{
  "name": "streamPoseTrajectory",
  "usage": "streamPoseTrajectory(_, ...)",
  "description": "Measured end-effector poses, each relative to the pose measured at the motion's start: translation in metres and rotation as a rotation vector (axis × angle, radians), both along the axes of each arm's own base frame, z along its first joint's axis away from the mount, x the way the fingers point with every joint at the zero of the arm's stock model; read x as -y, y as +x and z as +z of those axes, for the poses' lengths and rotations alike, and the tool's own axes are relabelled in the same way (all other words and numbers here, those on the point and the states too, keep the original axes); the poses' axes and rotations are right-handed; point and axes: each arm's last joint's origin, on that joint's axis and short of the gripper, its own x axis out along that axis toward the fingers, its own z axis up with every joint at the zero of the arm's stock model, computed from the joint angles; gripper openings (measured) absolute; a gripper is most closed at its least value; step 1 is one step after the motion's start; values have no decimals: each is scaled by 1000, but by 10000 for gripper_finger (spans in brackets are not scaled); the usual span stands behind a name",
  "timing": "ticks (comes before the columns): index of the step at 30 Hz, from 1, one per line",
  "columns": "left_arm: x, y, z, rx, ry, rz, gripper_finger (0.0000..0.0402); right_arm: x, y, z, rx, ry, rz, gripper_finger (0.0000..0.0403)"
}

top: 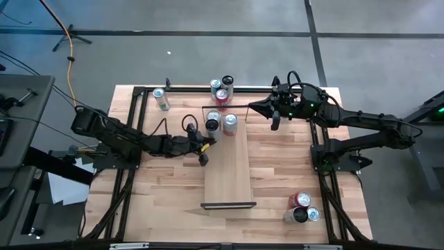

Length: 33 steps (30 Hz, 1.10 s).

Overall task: Place canned beverage on shelf
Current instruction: Put the left white pink soda can on the shelf, then put the top white pink soda can on the shelf aligned with the other white pink soda can

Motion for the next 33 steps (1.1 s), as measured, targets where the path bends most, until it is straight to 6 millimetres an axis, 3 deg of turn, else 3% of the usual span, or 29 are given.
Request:
streamPoseTrajectory(9,10,-3,10,42,-86,-134,0,0,0,0,0,0,0,0)
streamPoseTrajectory(15,12,-25,58,207,-98,-178,0,-1,0,0,0,-3,51,0)
streamPoseTrajectory(19,8,-55,104,400,-64,-195,0,-2,0,0,-4,-56,69,0)
streamPoseTrajectory(23,3,-87,137,557,-9,-198,0,-2,0,0,-8,-129,79,0)
streamPoseTrajectory(28,-6,-112,156,676,7,-142,0,-2,0,0,-13,-205,79,0)
streamPoseTrajectory(33,-9,-116,159,703,-25,-113,0,-2,0,0,-16,-266,79,0)
